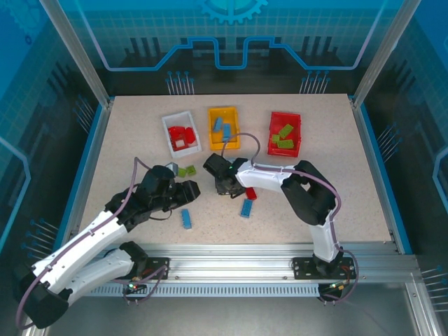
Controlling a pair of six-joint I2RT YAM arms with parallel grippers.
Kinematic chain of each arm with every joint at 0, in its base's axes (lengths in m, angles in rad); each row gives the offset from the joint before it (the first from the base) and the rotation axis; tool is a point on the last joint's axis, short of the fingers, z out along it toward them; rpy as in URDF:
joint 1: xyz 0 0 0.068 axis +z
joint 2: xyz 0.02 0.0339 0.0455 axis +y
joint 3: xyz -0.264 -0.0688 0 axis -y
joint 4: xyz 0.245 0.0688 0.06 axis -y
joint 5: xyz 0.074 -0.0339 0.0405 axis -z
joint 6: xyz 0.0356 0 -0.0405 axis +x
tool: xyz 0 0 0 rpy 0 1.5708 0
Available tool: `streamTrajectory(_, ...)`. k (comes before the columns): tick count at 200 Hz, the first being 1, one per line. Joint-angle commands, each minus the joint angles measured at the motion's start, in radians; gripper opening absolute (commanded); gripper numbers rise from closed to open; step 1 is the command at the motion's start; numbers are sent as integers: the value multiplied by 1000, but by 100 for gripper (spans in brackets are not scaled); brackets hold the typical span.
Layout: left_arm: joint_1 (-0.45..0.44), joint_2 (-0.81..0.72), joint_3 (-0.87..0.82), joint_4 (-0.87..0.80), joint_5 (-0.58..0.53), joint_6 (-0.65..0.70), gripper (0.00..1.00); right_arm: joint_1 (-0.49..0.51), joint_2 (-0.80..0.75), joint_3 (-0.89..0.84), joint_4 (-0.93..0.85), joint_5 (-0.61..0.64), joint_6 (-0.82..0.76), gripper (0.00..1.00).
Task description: Sort the legos into containers by color
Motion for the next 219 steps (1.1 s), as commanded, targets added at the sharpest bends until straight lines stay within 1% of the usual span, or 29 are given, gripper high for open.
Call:
streamTrajectory(1,-13,17,-12,50,35,-5,52,-4,-85,-14,-12,66,-10,28)
streamTrajectory(22,-33,85,27,110,48,1,52,-32,-206,-32,-55,149,-65,27)
streamTrajectory(40,-61,184,103,162,49,25,52,-105,-301,-60,-75,171,-118,27)
streamTrajectory(59,-89,320,214,215,54,63,52,-223,-364,-83,-56,125,-191,27)
streamTrajectory(81,-133,504,395,247,61,122,52,-371,-371,-61,-18,28,-280,27)
streamTrajectory(103,-177,697,613,231,39,191,52,-516,-303,11,6,-108,-341,27)
streamTrajectory(114,-198,789,724,216,17,224,52,-570,-248,71,-10,-148,-360,27)
streamTrajectory(139,-237,989,962,173,-56,297,52,-653,-112,208,-51,-205,-386,27)
streamTrajectory(158,-259,1109,1095,155,-120,347,51,-700,-28,290,-70,-252,-380,27)
streamTrajectory(182,-279,1192,1170,151,-185,388,50,-734,62,380,-99,-294,-372,27)
streamTrajectory(205,-283,1210,1176,152,-186,387,50,-743,135,462,-124,-327,-379,30)
streamTrajectory(219,-288,1192,1155,153,-187,389,50,-741,168,506,-144,-333,-386,34)
